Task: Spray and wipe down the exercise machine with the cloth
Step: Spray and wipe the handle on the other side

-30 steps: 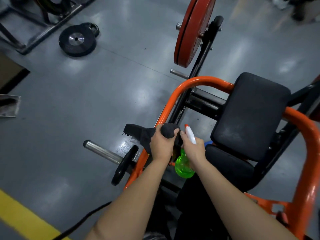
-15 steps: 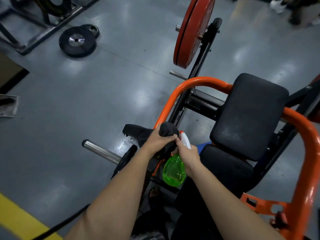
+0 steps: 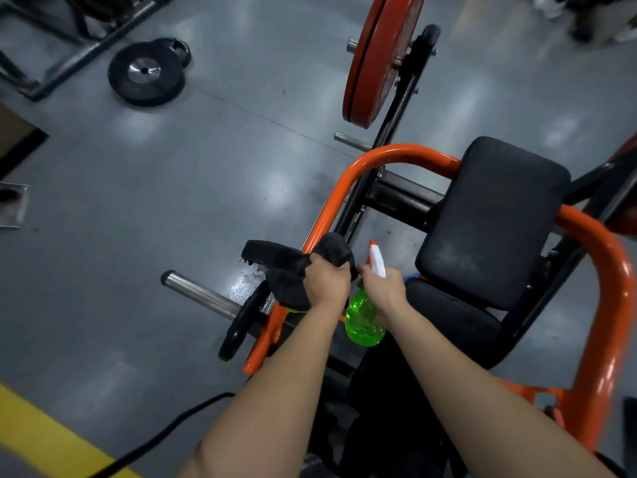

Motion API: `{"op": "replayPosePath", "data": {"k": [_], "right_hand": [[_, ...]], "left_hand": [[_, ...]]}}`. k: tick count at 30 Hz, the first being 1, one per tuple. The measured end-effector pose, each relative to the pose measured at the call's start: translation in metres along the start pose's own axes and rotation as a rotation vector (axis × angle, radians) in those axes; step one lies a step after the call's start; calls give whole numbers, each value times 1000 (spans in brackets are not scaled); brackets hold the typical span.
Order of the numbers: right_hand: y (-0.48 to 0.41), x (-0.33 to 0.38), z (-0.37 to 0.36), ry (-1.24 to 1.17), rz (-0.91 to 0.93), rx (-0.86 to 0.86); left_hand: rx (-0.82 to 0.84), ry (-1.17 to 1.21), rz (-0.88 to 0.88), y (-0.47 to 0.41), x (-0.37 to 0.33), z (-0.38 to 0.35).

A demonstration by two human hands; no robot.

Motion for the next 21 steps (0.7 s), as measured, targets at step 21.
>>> {"op": "replayPosePath", "data": {"k": [21], "right_hand": [[-10, 3, -1, -52, 8, 35]], "left_hand": [[548, 80, -185, -69, 16, 27]]}}
Point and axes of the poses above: each hand's wrist, its own y-axis away from the middle knuckle, its own z-axis out of the back of the hand, x = y × z, the point moved 1 cm from there along -y, towards the middle knuckle, and after that the axes turned 11 degrees about y, right-handed, at the moved point
